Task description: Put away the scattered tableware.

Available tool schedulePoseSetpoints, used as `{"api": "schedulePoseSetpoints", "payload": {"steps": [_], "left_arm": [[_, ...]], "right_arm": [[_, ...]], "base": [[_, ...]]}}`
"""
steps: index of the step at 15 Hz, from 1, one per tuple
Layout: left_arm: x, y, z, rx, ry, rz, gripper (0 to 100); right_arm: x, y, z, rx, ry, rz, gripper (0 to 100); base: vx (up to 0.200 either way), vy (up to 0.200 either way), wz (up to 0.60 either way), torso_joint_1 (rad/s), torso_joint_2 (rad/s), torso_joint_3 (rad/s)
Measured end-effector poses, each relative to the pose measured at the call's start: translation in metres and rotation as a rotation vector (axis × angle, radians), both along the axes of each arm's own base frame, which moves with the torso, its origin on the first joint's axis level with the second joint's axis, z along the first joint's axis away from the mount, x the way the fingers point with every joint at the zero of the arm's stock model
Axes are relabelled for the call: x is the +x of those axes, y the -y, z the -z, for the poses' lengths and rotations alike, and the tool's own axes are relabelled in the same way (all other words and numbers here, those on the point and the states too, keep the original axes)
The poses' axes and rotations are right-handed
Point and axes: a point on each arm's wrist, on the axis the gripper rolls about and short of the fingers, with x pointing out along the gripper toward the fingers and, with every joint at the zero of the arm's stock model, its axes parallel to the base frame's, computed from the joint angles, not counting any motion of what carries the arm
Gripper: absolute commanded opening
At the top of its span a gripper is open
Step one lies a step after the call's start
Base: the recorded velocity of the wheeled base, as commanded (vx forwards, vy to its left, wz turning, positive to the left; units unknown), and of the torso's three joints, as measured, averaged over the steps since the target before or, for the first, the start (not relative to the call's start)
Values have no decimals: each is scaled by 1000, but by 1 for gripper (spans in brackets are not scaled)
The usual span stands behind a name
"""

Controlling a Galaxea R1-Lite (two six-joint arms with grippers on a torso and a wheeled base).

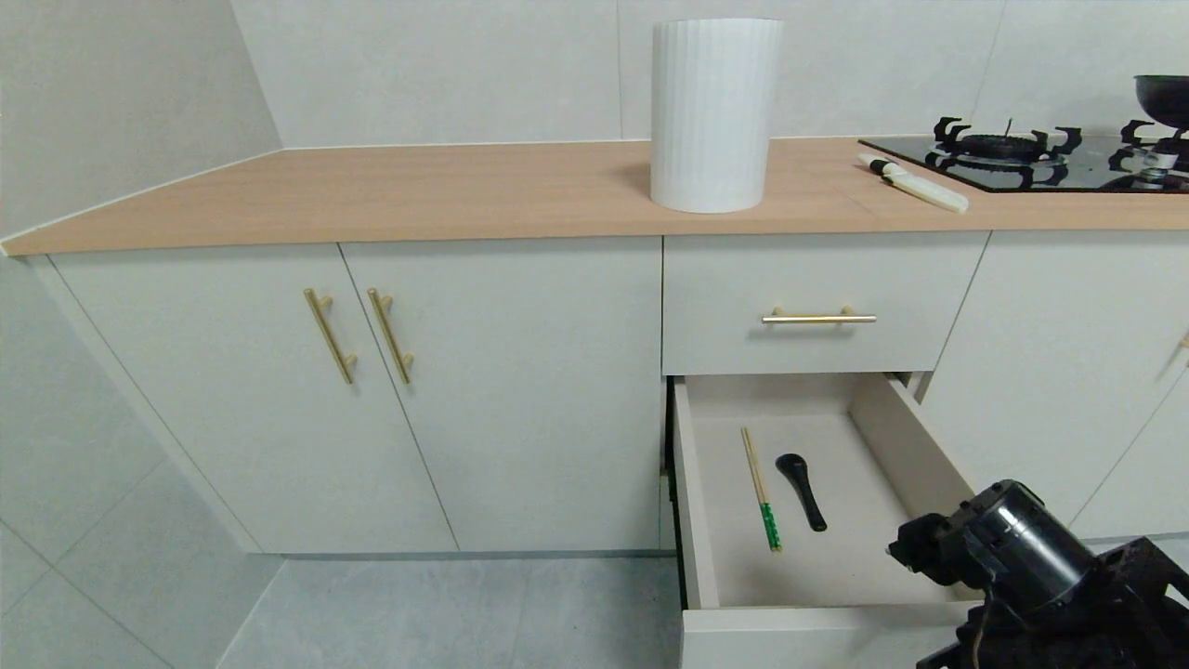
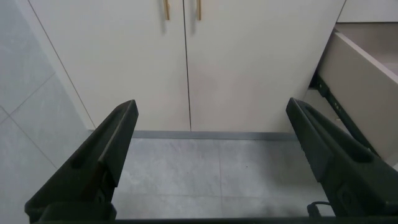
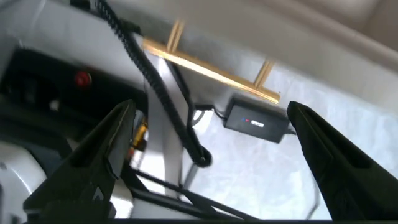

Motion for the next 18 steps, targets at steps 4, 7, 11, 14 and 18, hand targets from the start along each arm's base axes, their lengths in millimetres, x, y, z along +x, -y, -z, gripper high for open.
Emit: {"api": "schedulePoseSetpoints", "payload": {"steps": [4,7,11,14,18], "left_arm": [[0,0,0,0,0,1,100],[0,0,0,0,0,1,100],[0,0,0,0,0,0,100],[0,0,0,0,0,0,100],[0,0,0,0,0,0,100]], "right_arm": [[13,-4,1,19,-3,83,100],[23,-7,1,16,24,166,100],[40,-8,3,30,65,224,100],[47,-10,4,68,101,272,100],[59,-11,8,94,154,301,100]], "base": [[0,0,0,0,0,0],[0,0,0,0,0,0],[0,0,0,0,0,0],[0,0,0,0,0,0],[0,0,0,0,0,0]]}}
